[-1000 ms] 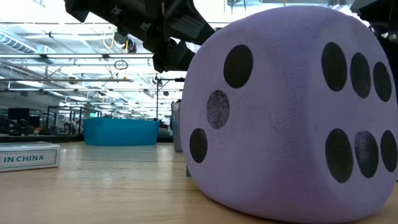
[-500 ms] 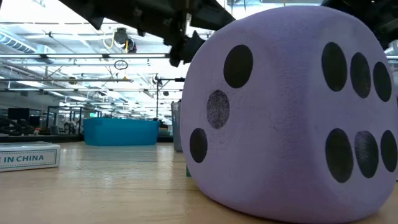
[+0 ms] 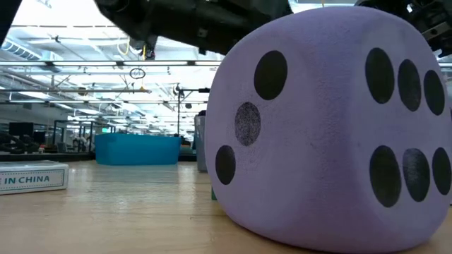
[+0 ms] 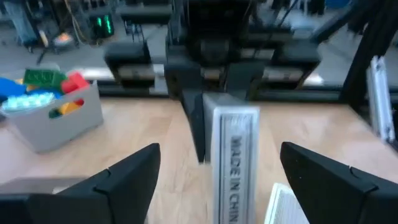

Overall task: Pick & Place Toys
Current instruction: Put the black deck of cards into the transparent black bin

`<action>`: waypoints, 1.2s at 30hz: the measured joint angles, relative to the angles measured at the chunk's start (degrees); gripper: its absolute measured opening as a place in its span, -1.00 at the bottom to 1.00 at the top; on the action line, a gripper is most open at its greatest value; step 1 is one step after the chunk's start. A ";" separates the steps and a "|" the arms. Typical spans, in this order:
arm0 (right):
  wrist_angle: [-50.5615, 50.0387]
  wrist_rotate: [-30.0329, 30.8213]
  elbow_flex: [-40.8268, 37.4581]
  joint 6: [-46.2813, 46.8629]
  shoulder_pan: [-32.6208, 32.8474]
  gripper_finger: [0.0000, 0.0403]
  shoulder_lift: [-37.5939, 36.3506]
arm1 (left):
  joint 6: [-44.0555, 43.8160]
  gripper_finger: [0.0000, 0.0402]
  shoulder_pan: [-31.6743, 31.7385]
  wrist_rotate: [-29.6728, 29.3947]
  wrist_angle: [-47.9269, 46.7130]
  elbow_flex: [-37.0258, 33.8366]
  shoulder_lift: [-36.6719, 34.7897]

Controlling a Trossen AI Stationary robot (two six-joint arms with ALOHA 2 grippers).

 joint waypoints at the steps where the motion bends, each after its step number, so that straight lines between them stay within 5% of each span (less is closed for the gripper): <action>1: 0.09 0.08 0.00 -0.18 -0.01 -0.85 -0.01 | -0.17 0.66 0.16 0.08 -2.50 1.29 0.31; 5: 0.17 0.07 0.00 -0.18 0.02 -0.82 -0.38 | -1.05 0.39 0.71 1.88 -10.75 5.94 1.55; 14: -0.20 0.04 0.00 -0.13 0.08 -0.75 -0.49 | -1.53 -0.66 0.86 4.37 -12.94 7.78 0.02; 18: -1.77 0.53 0.20 -1.05 -0.01 -0.67 -1.56 | -2.17 -0.66 0.75 2.58 -19.63 7.78 -3.92; 26: -12.77 0.16 -0.04 0.67 0.08 -0.62 -7.93 | -5.54 -0.66 -0.32 -12.84 -26.74 7.00 -11.19; 30: -13.15 0.14 -0.12 1.95 0.15 -0.64 -10.65 | -9.02 -0.66 1.83 -12.09 -26.08 2.72 -11.27; 36: -13.03 0.16 -0.04 1.94 0.17 -0.64 -12.05 | -22.02 -0.66 8.70 -3.76 -8.04 -10.77 -10.78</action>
